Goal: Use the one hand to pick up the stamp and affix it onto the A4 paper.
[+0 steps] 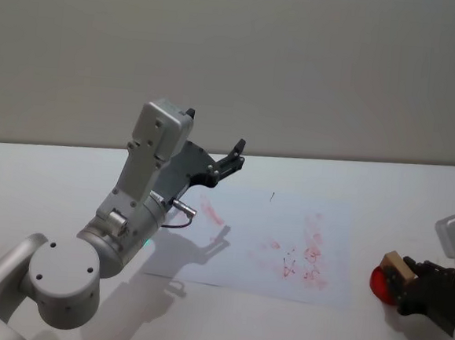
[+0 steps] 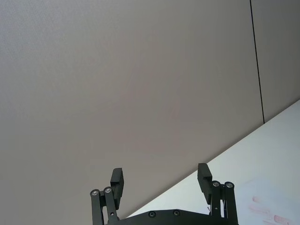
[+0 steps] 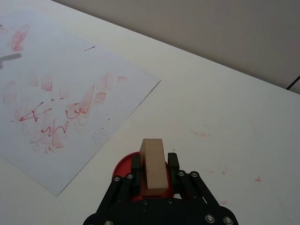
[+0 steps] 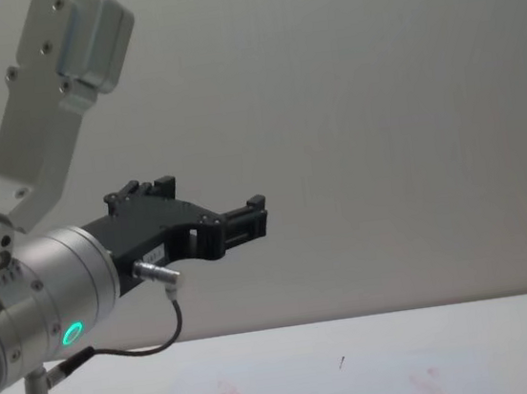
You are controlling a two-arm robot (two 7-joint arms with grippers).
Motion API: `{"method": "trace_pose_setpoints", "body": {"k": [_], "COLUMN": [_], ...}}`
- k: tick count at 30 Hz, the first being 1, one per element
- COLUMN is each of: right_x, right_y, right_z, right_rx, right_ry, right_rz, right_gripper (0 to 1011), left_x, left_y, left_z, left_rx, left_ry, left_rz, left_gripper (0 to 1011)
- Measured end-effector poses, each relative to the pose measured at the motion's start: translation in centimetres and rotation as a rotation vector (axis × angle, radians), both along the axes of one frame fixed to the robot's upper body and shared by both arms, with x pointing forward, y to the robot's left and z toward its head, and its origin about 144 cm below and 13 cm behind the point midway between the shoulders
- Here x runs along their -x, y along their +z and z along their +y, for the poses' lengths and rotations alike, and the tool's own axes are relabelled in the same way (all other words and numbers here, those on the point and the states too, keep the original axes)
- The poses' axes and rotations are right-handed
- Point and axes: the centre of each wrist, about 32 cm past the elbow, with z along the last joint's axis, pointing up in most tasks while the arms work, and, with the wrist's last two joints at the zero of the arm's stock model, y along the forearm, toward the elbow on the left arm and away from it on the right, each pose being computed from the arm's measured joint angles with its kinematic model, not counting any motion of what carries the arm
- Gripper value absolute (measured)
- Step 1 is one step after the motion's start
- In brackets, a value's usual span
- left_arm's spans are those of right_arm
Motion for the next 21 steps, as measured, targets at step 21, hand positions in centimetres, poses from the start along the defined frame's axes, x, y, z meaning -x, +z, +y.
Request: {"method": "trace_pose_setpoints", "body": {"k": [21], "right_x": [-0.9], "right_y": [0.9], "right_z": [1.4], "right_rx": [-0.080], "right_ry": [0.051], "right_rz": [-0.089], "right_gripper": [217], "left_x": [0.0], "left_y": [0.0], "left_z": [0.0], "left_rx": [0.000], "left_ry": [0.000], "left_rz": [0.000], "left_gripper": [1001]}}
